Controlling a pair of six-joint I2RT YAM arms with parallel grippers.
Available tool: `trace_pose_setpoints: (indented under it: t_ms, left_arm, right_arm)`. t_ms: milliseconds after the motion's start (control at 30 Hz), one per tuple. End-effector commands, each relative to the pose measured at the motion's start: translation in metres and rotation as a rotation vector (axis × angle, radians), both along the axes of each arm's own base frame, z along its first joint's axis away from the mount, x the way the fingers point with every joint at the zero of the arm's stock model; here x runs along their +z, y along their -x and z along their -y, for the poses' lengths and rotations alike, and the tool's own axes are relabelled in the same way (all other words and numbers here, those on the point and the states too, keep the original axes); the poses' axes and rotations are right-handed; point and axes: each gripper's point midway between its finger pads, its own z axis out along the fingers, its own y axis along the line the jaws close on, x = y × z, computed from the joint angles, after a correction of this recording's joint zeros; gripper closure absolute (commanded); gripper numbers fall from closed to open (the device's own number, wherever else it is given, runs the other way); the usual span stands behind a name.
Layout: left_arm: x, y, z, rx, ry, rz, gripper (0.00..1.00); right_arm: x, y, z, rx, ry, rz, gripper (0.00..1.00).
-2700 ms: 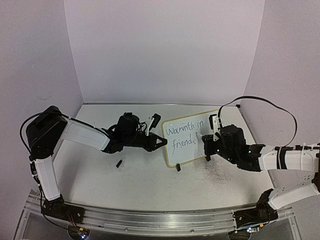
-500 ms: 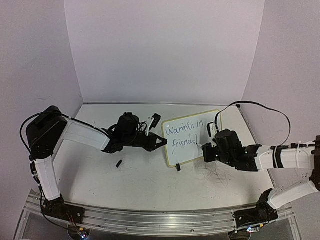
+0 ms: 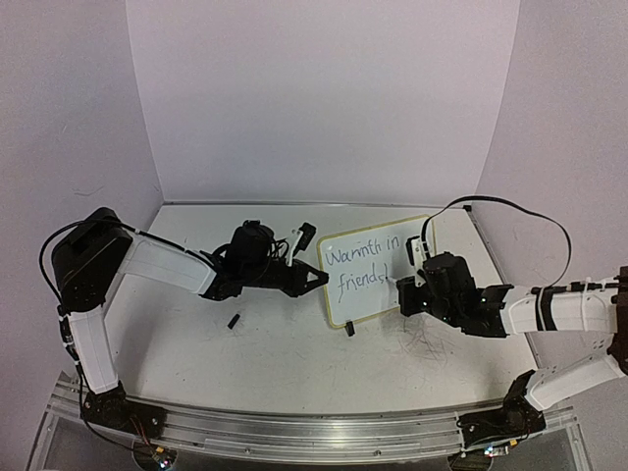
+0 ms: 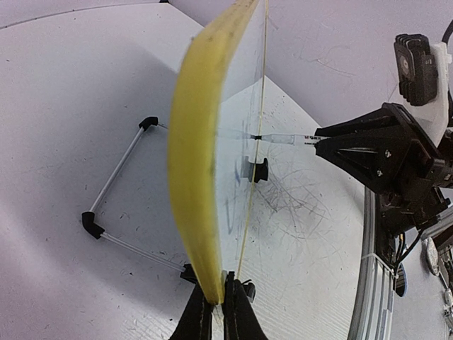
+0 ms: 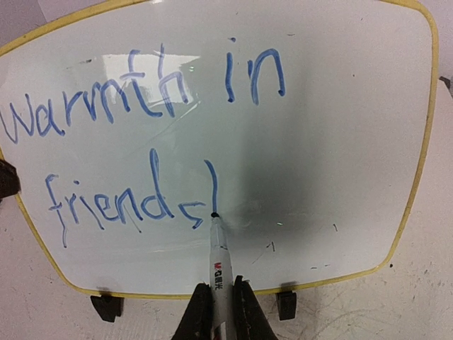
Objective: Write a sentence on the whiteboard
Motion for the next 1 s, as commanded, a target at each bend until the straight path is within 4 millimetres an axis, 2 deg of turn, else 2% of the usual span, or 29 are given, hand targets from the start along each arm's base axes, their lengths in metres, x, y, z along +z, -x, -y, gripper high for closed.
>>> trace_pose_setpoints:
  t_ms: [0,300,500,800,967]
  left_arm:
    - [-0.051,0.016,-0.011,-0.024,-0.159,-0.079,1.0]
    - [-0.051,0.017,-0.011,-0.027,-0.16,-0.079,1.0]
    - [-0.051,0.017,-0.013,-0.024,-0.161,-0.075,1.0]
    - [-0.051,0.017,-0.014,-0.022,-0.163,-0.076,1.0]
    - [-0.052,0.018,-0.014,-0.022,-0.164,-0.077,1.0]
  right_arm:
    - [0.029,-0.015,0.003,-0.06,-0.031,0.095,1.0]
    - [0.034,-0.017,0.005,-0.072,-0.032,0.113,1.0]
    - [0.021,-0.014,0.009,-0.094,-0.006,0.059,1.0]
    - [-0.002,0.0,0.012,-0.067,0.008,-0.033,1.0]
    - [-0.002,0.0,0.012,-0.073,0.007,-0.036,1.0]
